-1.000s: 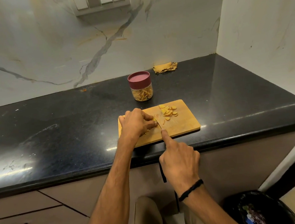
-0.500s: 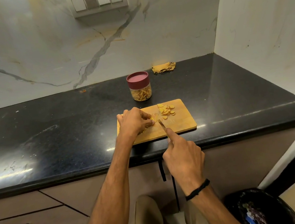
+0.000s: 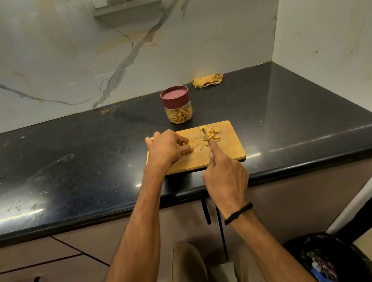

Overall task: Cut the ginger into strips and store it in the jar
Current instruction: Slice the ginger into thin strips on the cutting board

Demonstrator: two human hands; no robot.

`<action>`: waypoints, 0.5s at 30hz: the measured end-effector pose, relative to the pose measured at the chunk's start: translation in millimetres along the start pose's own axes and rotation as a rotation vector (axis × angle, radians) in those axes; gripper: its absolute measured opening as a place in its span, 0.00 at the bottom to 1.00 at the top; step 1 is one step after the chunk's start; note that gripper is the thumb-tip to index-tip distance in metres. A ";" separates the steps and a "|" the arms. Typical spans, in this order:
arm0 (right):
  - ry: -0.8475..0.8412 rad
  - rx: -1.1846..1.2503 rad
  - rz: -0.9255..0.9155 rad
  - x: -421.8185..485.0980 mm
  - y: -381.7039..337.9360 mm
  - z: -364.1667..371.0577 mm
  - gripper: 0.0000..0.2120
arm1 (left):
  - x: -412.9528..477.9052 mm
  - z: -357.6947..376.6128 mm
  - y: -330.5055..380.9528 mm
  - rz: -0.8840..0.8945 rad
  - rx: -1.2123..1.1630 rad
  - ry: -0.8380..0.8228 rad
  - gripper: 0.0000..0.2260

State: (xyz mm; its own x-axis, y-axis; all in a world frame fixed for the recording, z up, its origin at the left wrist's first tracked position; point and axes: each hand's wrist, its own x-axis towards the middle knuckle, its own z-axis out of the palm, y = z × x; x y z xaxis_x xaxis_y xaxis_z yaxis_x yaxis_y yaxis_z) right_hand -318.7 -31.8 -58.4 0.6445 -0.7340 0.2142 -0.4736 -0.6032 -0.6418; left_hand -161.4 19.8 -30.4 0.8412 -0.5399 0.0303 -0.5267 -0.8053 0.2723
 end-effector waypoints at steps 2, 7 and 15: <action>0.042 -0.024 0.030 1.1 0.7 0.1 0.26 | 1.3 0.8 -1.4 0.021 0.028 0.008 0.15; 0.088 0.006 0.036 8.6 -1.8 0.2 0.25 | 1.3 0.6 -3.1 0.044 0.069 0.006 0.16; 0.116 0.050 -0.025 19.4 0.1 3.6 0.24 | 0.1 3.5 -1.9 0.021 0.067 0.043 0.17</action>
State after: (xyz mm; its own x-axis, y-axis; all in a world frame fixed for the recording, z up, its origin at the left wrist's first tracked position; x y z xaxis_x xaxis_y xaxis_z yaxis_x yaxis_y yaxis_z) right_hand -304.0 -44.9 -57.0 0.5811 -0.7516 0.3123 -0.4259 -0.6078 -0.6703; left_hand -160.7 20.5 -34.3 0.8336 -0.5470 0.0767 -0.5500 -0.8092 0.2067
